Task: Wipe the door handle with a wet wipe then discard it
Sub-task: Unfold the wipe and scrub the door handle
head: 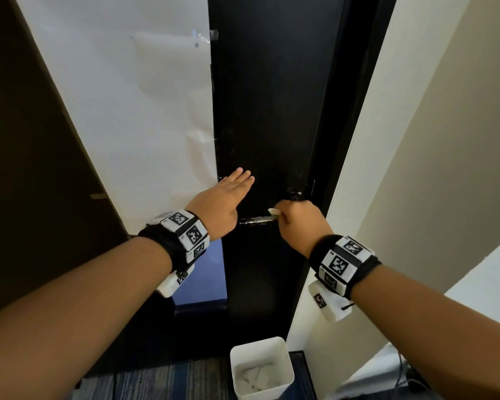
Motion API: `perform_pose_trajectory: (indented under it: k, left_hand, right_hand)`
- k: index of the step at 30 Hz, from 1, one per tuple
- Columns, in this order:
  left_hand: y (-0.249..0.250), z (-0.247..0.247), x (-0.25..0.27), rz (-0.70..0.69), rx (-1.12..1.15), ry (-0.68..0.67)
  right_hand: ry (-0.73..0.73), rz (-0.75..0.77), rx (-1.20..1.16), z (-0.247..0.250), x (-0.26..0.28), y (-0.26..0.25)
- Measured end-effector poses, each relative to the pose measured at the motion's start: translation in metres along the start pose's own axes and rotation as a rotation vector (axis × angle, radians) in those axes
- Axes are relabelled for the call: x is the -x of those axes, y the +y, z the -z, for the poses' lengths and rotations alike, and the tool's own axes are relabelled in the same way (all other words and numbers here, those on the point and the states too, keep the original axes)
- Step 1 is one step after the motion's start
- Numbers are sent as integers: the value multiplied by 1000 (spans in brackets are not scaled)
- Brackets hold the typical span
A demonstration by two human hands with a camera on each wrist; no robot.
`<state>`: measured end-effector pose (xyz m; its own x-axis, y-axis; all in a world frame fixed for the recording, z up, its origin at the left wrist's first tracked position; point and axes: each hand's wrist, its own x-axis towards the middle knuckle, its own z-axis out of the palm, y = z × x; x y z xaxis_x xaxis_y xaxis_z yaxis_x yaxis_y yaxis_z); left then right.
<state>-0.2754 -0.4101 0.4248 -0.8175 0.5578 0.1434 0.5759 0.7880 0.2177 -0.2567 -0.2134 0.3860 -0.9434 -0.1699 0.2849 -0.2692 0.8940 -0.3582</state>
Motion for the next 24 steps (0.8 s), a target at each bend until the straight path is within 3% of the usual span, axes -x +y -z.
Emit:
perform_pose_trajectory:
  k: [4,17,24]
  left_hand:
    - [-6,1,7,33,17,16]
    - [-17,4,19,35,11,35]
    - [-15,3,18,42,35,63]
  right_hand:
    - [32,-22,-2,-10,1,-17]
    - [31,137,-93,-46,-3,-67]
    - [41,354,-115,-60,28,-54]
